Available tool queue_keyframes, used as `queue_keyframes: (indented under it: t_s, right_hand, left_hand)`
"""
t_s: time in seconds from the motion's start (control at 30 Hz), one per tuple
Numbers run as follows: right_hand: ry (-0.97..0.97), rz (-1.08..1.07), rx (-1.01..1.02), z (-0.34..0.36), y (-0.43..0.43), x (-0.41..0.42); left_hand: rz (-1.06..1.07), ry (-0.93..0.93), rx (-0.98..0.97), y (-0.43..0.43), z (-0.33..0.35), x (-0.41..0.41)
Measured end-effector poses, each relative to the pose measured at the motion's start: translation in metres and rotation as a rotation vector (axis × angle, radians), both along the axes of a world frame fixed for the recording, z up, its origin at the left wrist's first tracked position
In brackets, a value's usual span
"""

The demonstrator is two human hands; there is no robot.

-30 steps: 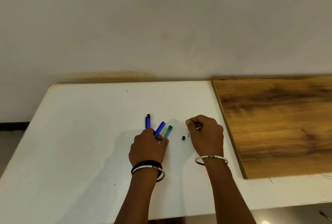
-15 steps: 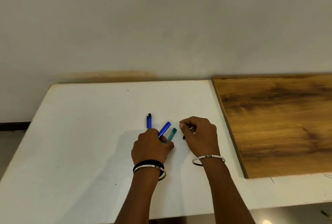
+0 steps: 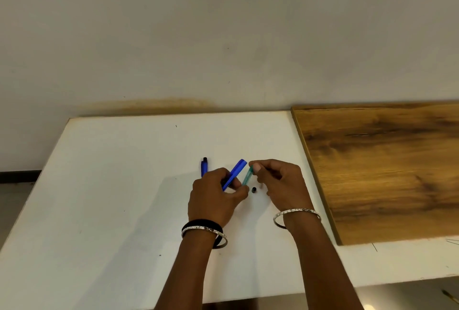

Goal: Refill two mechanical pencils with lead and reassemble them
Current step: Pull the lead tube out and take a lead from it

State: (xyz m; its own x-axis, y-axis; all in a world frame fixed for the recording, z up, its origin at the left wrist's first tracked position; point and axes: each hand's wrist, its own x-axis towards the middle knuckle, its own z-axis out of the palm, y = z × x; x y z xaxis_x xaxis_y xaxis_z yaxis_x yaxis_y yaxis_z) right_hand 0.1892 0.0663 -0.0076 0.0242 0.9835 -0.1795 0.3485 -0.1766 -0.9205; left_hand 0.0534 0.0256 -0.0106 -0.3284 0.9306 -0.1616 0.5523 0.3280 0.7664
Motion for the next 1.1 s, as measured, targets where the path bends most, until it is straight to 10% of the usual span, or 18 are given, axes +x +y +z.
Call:
queue_keyframes:
  t_s: [0.5,0.8,1.1]
  right_hand:
    - [0.198,-0.18,-0.074,0.003,0.001,0.004]
    - [-0.491,-0.195,0.011,-0.011,0.0,0.029]
    - [-0.401,-0.257,0.101,-0.003,0.002,0.018]
  left_hand:
    - [-0.081,-0.12,0.057,-0.001,0.005,-0.003]
    - [-0.07,-0.184,0.044,0.002,0.001,-0.001]
    - [-0.073,-0.185,0.034,0.003,0.0,-0.008]
